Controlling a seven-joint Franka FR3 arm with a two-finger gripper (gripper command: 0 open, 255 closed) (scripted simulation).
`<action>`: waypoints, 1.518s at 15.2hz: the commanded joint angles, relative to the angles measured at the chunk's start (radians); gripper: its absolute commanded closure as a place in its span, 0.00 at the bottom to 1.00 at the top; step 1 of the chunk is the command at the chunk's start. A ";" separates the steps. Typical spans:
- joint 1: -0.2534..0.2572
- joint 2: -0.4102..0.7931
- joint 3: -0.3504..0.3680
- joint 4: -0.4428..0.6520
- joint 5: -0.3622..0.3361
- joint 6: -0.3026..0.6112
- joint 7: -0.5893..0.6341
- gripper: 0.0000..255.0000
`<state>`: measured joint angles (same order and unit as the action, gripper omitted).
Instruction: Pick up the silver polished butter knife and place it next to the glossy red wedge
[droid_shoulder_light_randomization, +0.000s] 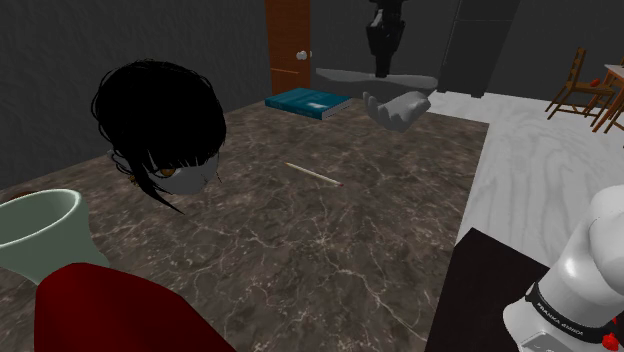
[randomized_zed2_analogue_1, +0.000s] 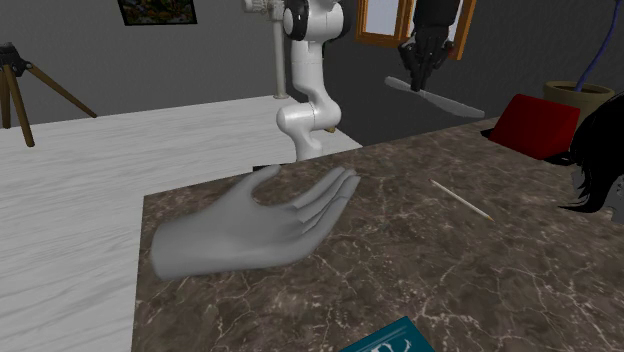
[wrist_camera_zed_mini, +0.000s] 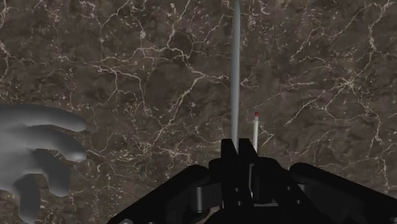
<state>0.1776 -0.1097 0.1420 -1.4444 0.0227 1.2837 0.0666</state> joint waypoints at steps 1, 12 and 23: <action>0.024 0.011 0.031 0.013 0.004 -0.001 0.057 1.00; 0.178 0.234 0.188 0.280 -0.039 -0.048 0.356 1.00; 0.333 0.444 0.250 0.503 -0.122 -0.071 0.529 1.00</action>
<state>0.5170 0.3486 0.3911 -0.9053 -0.1049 1.1900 0.5957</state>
